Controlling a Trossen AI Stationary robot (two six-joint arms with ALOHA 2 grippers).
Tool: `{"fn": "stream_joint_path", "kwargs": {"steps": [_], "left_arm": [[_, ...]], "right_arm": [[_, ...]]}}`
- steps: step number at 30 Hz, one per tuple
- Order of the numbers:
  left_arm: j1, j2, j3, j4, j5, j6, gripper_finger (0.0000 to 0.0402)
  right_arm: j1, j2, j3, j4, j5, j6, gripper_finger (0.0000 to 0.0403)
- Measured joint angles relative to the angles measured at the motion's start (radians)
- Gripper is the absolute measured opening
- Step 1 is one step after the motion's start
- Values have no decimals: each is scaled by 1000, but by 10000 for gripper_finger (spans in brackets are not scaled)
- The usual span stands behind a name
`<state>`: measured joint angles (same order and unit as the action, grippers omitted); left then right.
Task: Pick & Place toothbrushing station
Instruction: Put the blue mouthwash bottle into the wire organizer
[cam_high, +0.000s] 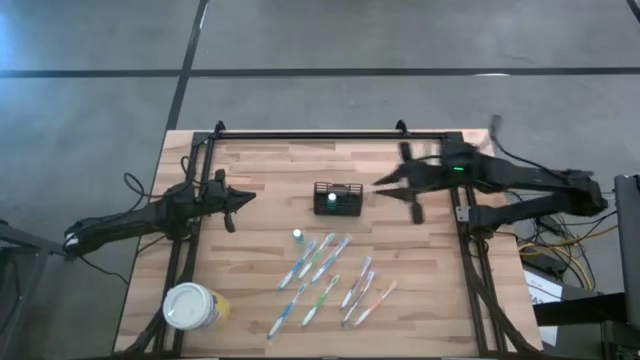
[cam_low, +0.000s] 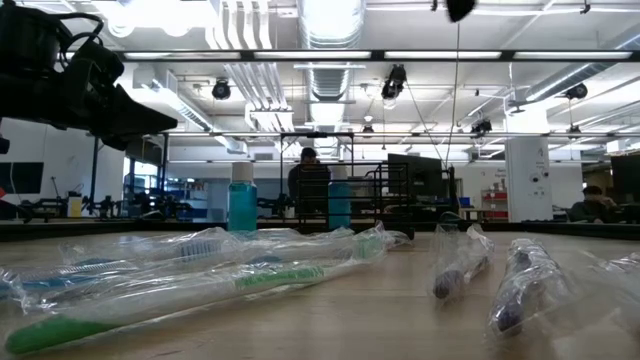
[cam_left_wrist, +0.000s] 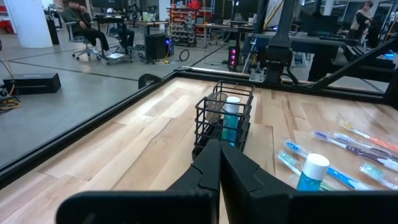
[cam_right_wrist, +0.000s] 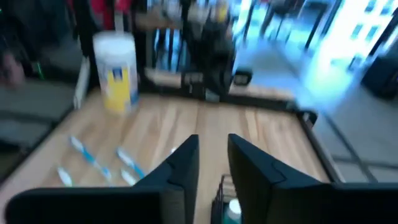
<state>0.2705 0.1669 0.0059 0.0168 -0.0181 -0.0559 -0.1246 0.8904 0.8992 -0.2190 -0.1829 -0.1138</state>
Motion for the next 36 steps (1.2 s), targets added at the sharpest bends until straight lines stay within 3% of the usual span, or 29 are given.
{"fn": "stream_joint_path", "kwargs": {"steps": [7, 16, 21, 27, 36], "left_arm": [[0, 0, 0, 1, 0, -4, 5], [0, 3, 9, 0, -9, -80, 5], [0, 61, 123, -69, -6, -96, 3], [-9, 253, 334, -168, 1, -71, 2], [-111, 686, 736, -453, 45, 22, 6]], "right_arm": [[2, -332, -313, 235, 0, 66, 12], [2, -599, -636, 483, 29, 99, 8], [2, -692, -706, 488, 54, 80, 8], [2, -764, -757, 488, 54, 32, 8], [2, -810, -804, 487, 55, 76, 8]]}}
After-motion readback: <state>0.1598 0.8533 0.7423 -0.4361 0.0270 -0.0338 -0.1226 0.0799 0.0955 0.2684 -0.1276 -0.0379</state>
